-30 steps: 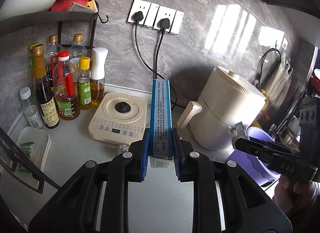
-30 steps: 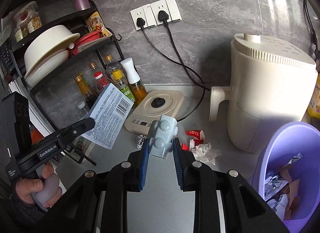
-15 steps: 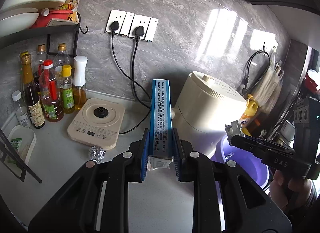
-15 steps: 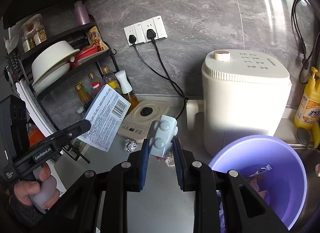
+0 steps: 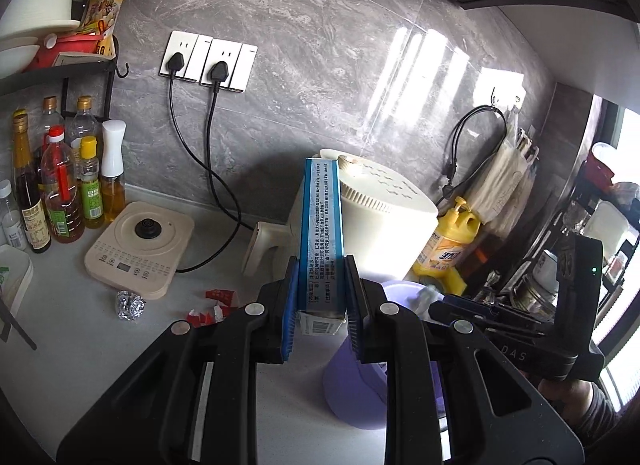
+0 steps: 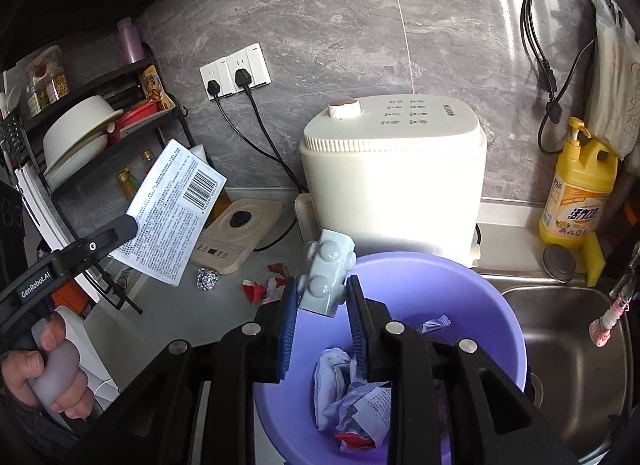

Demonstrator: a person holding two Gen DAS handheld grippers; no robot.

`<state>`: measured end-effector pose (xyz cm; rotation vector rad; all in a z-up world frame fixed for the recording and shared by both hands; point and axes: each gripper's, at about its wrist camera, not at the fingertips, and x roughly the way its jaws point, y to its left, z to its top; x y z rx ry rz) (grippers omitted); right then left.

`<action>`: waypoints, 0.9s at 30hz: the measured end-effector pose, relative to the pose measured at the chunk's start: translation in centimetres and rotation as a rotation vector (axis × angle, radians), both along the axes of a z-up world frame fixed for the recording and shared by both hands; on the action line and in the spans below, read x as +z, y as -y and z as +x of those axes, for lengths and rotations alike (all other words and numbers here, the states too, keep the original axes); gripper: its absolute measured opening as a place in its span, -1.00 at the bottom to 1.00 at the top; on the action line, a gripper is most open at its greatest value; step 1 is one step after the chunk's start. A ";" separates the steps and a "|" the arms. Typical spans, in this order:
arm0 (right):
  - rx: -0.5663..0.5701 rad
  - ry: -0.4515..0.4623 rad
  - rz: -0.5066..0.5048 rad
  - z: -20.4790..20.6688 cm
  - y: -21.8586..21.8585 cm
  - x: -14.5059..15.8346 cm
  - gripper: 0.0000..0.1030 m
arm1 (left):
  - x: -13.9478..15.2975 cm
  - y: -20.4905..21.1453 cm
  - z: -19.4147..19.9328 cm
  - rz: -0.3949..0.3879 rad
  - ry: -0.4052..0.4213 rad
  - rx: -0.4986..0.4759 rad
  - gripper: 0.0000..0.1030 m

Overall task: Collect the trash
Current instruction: 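Carry the box and blister piece over the lavender bucket with both grippers, then open both grippers to drop the box and blister piece into the bucket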

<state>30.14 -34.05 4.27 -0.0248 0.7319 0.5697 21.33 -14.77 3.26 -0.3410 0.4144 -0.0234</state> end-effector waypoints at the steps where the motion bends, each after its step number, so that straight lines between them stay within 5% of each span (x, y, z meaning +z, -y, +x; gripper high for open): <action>1: -0.006 -0.003 -0.001 0.0 0.3 -0.1 -0.18 | 0.1 0.4 0.0 0.003 0.001 -0.001 -0.59; 3: -0.009 -0.002 0.018 -0.1 1.1 -0.3 0.34 | 0.4 1.2 0.0 0.005 0.002 -0.006 -0.59; 4: -0.016 0.016 0.024 -0.3 1.6 -0.2 0.36 | 0.4 1.5 0.0 0.005 0.003 -0.009 -0.59; 19: -0.184 0.046 0.127 -2.5 10.3 0.0 0.42 | 0.6 9.1 3.5 0.070 -0.029 -0.214 -0.58; 27: -0.278 0.044 0.105 -5.2 13.8 -0.5 0.48 | -1.6 11.7 5.5 0.037 -0.084 -0.329 -0.57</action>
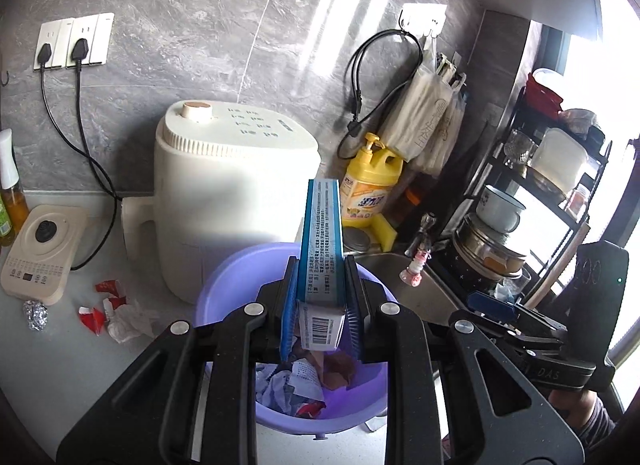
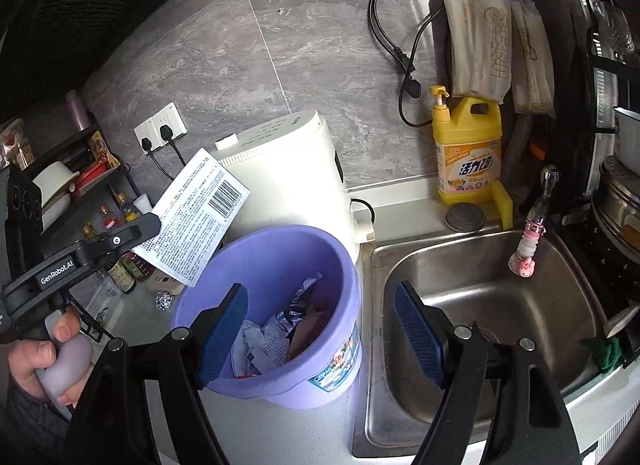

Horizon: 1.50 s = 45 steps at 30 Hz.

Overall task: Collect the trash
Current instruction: 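Open both grippers to drop the box and blister piece into the bucket, then move both tools back toward the foil ball and red paper on the counter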

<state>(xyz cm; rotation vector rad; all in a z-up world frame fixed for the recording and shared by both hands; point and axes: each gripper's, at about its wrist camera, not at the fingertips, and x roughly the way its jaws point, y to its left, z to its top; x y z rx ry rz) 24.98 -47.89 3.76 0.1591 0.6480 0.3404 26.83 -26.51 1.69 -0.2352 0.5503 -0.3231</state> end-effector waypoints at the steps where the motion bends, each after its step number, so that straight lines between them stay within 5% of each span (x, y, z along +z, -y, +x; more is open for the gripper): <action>1: -0.014 0.002 -0.004 -0.4 0.3 0.0 0.51 | -0.4 0.4 0.3 0.008 -0.020 -0.015 -0.46; 2: -0.030 -0.003 -0.006 -0.7 0.6 -0.1 0.51 | -0.6 0.7 0.4 0.018 -0.033 -0.032 -0.23; 3: -0.042 -0.014 -0.003 -0.9 0.9 -0.2 0.51 | -0.7 0.8 0.2 0.028 -0.025 -0.026 0.31; 4: -0.049 -0.023 0.002 -1.2 1.2 -0.4 0.51 | -0.6 0.7 -0.2 0.031 0.004 -0.006 0.46; 10: -0.050 -0.029 -0.008 -1.9 0.7 -0.1 0.51 | -0.4 -1.8 -1.7 0.037 0.012 0.032 0.69; 23: 0.091 -0.044 0.001 -0.9 -8.7 0.2 0.55 | -0.7 -12.2 -5.1 0.059 -0.029 0.216 0.88; 29: 0.102 -0.042 -0.020 -1.3 -13.6 -0.3 0.85 | -1.4 -17.1 -6.4 0.044 -0.074 0.283 0.88; 45: 0.140 -0.121 -0.093 -2.3 -26.4 -3.2 0.85 | -3.3 -27.7 -9.5 0.023 -0.105 0.323 0.88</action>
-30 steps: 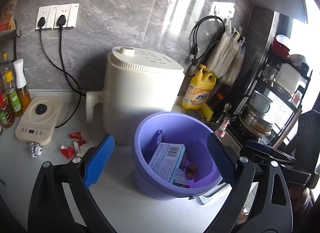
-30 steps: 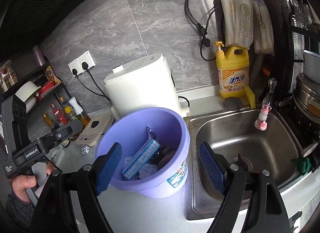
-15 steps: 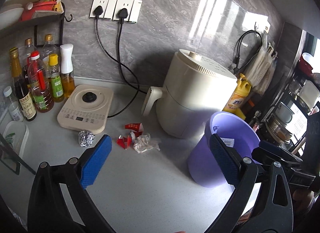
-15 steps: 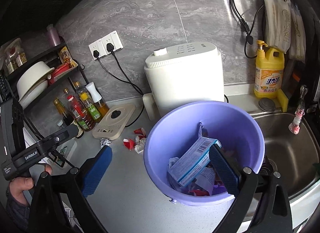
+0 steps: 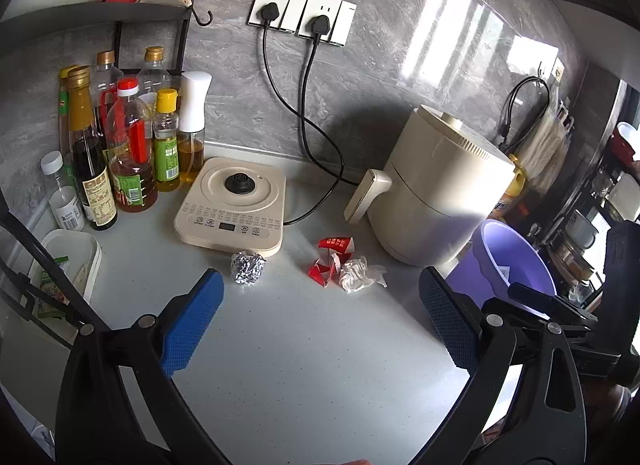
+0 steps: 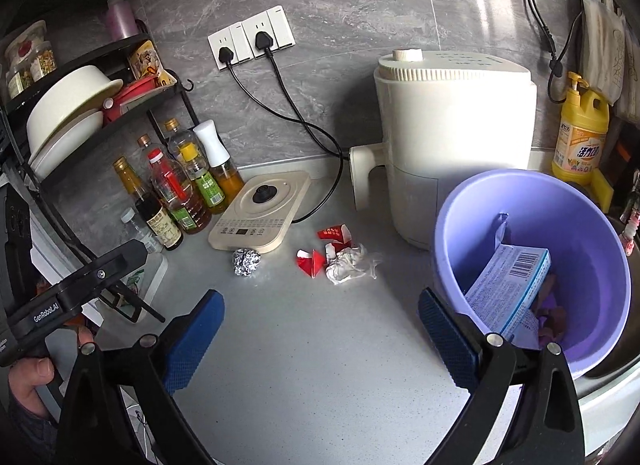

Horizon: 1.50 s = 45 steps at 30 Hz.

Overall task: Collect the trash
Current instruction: 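Move both tools back toward the foil ball and red paper on the counter, then grasp the foil ball with the left gripper while the right grasps red paper cup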

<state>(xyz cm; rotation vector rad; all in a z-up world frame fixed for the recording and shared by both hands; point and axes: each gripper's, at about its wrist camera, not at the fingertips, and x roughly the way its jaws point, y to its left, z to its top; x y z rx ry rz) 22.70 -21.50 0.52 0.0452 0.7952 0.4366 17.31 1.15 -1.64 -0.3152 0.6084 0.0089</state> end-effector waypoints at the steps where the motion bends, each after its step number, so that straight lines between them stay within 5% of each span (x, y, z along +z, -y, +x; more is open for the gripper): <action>1: -0.003 -0.004 -0.007 0.0 -0.7 -0.2 0.85 | -0.1 -0.5 -0.1 0.000 -0.002 0.000 0.88; 21: -0.114 -0.073 -0.040 1.0 -7.0 -5.2 0.85 | -3.5 -6.2 1.5 -0.021 -0.051 -0.093 0.88; 29: -0.071 -0.061 -0.098 2.2 -8.2 -6.6 0.81 | -6.0 -6.8 4.6 -0.083 -0.066 -0.092 0.87; 45: -0.044 -0.174 -0.157 9.4 -8.4 -10.2 0.21 | -12.5 -7.4 12.6 -0.139 -0.214 -0.073 0.26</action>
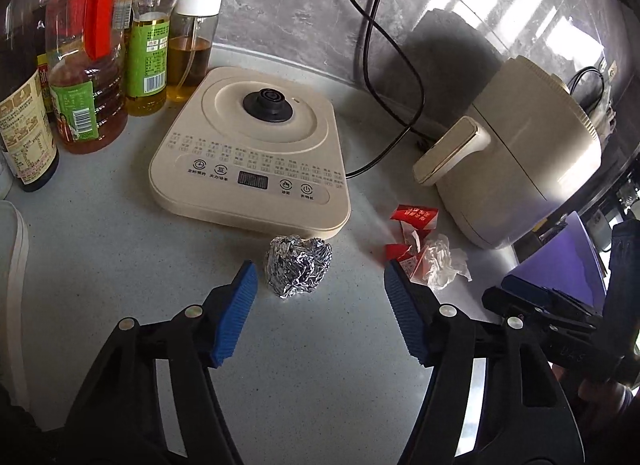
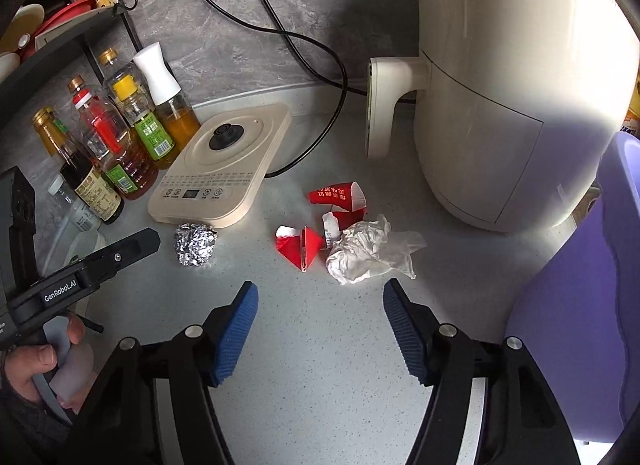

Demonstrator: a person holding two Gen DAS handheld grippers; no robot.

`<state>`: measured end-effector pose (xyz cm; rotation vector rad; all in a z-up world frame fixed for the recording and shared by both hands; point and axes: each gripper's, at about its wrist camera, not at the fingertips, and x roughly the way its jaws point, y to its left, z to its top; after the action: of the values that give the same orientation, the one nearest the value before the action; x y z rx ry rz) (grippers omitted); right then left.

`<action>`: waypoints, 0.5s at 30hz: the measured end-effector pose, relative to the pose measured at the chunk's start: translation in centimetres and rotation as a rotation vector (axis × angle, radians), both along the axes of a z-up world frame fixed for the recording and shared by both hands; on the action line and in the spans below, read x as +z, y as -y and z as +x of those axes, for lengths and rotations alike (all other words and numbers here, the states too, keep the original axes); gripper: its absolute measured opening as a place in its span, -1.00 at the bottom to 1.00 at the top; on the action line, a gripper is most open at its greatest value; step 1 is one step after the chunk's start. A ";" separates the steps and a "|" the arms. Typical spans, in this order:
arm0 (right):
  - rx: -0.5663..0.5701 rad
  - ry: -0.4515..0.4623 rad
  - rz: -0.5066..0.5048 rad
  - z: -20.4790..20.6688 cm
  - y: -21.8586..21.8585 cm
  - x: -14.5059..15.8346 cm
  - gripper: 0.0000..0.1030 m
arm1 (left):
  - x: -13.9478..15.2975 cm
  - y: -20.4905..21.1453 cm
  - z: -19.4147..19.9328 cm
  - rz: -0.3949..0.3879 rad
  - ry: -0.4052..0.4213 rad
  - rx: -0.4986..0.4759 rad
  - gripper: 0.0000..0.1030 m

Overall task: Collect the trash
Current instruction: 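Grasp the foil ball with the left gripper while the right grasps red paper cup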

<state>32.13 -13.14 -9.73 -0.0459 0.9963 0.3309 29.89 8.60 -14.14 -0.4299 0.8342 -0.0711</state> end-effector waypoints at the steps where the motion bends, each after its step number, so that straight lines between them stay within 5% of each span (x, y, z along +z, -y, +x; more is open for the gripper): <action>1: -0.006 -0.007 -0.009 0.5 0.1 -0.4 0.20 | -0.3 0.1 0.3 -0.001 -0.005 -0.003 0.26; 12: -0.068 -0.080 -0.014 5.5 0.9 -3.0 0.20 | -1.9 0.6 3.3 0.022 -0.018 -0.020 0.24; 14: -0.044 -0.071 -0.003 5.8 0.3 -2.8 0.20 | -2.5 0.7 3.8 0.021 -0.034 -0.023 0.12; 15: -0.029 -0.067 0.004 5.9 -0.1 -2.6 0.20 | -2.9 0.7 4.0 0.014 -0.046 -0.029 -0.12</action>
<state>38.06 -13.08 -12.37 -0.0167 1.0621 0.3097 33.85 7.88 -17.02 -0.4072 0.8855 -0.0822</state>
